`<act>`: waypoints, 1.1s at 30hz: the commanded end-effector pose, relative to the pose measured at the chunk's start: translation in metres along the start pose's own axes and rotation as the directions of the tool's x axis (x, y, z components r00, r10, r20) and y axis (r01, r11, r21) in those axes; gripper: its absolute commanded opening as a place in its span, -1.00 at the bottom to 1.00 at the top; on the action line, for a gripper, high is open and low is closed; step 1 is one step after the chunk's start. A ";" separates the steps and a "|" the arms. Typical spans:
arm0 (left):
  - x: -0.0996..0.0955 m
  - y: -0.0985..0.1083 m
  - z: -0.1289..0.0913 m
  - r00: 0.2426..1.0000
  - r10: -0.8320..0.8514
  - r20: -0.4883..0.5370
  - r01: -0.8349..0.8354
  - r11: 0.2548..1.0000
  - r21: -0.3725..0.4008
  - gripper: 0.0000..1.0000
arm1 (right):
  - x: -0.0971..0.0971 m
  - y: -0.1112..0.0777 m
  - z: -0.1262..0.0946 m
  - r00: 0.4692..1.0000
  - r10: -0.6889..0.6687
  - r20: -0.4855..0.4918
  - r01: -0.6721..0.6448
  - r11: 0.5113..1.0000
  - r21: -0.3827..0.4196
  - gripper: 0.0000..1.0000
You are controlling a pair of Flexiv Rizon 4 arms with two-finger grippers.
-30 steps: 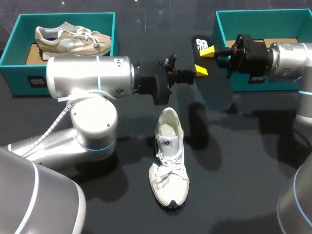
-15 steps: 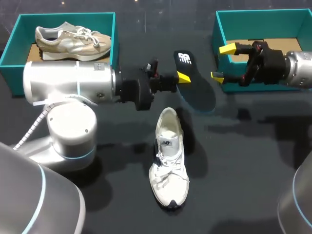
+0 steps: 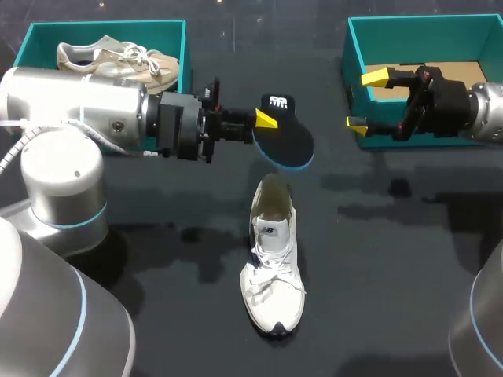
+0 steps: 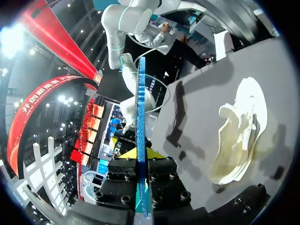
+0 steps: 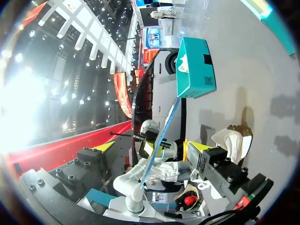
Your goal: Take the shoe out of the shoebox, open the shoe tongue, remove and reinsert the insole, then place the shoe into the shoebox
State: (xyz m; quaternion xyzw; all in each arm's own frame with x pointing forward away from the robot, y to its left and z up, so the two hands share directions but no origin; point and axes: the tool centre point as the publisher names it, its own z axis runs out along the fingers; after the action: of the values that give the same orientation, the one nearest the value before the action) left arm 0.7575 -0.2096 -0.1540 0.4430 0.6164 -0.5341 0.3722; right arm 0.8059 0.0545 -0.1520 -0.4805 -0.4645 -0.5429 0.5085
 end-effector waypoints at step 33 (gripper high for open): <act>-0.045 -0.027 -0.051 0.624 -0.781 -0.014 0.780 0.624 -0.034 -1.00 | 0.000 -0.001 0.000 1.000 0.000 0.003 0.000 1.000 -0.001 1.00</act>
State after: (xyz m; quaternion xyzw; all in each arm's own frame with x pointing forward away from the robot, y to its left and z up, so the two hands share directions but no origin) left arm 0.7414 -0.1689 -0.0950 0.1557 0.7566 -0.6206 0.1344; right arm 0.8060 0.0543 -0.1521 -0.4805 -0.4646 -0.5428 0.5085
